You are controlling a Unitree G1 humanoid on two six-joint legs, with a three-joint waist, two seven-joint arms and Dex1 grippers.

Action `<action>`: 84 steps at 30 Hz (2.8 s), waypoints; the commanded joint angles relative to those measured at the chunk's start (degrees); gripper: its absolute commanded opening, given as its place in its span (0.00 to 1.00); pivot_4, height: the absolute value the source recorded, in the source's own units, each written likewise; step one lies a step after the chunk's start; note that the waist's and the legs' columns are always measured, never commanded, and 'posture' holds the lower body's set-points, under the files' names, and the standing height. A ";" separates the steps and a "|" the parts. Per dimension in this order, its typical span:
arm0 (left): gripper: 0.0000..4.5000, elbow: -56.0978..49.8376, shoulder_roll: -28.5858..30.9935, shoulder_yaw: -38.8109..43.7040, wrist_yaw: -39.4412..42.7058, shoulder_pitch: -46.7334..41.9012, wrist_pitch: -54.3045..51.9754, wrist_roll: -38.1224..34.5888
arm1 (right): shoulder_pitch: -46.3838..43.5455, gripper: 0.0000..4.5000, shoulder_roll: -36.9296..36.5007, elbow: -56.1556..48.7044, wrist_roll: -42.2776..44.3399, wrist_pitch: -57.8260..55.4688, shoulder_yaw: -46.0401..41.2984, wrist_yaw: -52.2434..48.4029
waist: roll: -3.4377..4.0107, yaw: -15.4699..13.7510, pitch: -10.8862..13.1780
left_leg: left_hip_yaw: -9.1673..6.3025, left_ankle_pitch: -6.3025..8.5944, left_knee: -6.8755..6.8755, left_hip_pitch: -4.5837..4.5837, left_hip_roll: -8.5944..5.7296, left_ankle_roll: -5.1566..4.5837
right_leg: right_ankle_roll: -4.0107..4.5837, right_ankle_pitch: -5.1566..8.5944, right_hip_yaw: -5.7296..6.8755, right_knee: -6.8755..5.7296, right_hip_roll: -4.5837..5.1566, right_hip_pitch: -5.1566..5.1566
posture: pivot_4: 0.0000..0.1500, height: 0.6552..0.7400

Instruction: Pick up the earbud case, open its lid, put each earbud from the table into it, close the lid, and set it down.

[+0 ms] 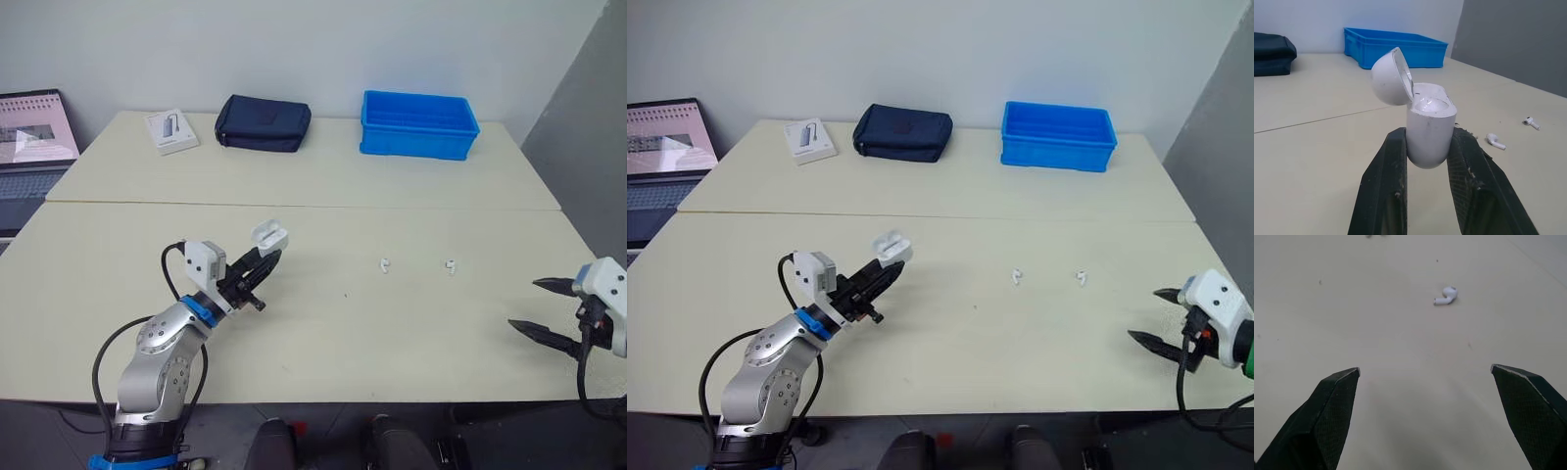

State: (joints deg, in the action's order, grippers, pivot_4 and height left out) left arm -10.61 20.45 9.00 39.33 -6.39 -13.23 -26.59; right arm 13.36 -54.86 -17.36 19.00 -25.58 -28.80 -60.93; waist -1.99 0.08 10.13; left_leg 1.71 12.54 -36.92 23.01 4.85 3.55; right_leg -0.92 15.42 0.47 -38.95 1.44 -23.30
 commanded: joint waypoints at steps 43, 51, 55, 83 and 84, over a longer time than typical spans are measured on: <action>0.17 -1.35 1.79 -2.63 0.45 0.66 2.04 1.92 | -29.55 0.16 50.77 8.90 -17.85 -13.48 37.19 52.18 | -0.02 0.32 -0.01 | -0.02 0.00 0.44 0.04 0.13 0.00 | 0.01 0.01 0.05 0.08 -0.11 -0.17 | 1.00 0.91; 0.17 -3.26 2.40 -2.72 0.27 2.37 1.11 1.51 | -28.55 0.09 33.52 -2.03 -10.76 -10.51 41.03 28.35 | -0.01 0.30 0.00 | 0.01 0.00 0.56 0.06 0.11 0.00 | 0.03 0.02 0.03 0.21 -0.10 -0.21 | 1.00 0.91; 0.17 -5.77 2.98 -2.60 0.23 4.70 0.35 1.07 | -27.13 0.09 15.84 -3.51 -5.95 1.49 41.17 4.27 | 0.06 0.28 0.05 | 0.04 0.00 0.77 0.03 0.07 0.00 | 0.02 0.03 0.02 0.39 -0.09 -0.22 | 1.00 0.91; 0.17 -12.49 4.54 -2.07 -0.58 12.57 -1.95 0.08 | -30.06 0.26 -4.35 17.98 -15.84 29.19 45.55 -24.67 | -0.02 0.13 0.05 | 0.05 0.00 0.81 -0.16 0.10 0.01 | 0.21 0.15 0.06 0.39 -0.11 -0.07 | 1.00 0.91; 0.17 -12.41 4.54 -2.12 -0.60 12.43 -1.97 0.08 | -30.11 0.32 -4.12 18.06 -16.05 29.72 45.43 -24.24 | -0.05 0.12 0.04 | 0.05 0.00 0.82 -0.16 0.10 0.01 | 0.21 0.15 0.06 0.39 -0.11 -0.07 | 1.00 0.91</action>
State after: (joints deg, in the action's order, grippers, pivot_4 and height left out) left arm -20.38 24.63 6.17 38.93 6.24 -15.78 -25.91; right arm -17.50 -59.44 0.18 3.59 4.15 16.49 -85.61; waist -2.04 0.20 10.17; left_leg 1.76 12.54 -36.11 22.85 4.95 3.56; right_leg -0.72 15.57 0.54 -38.56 1.33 -23.36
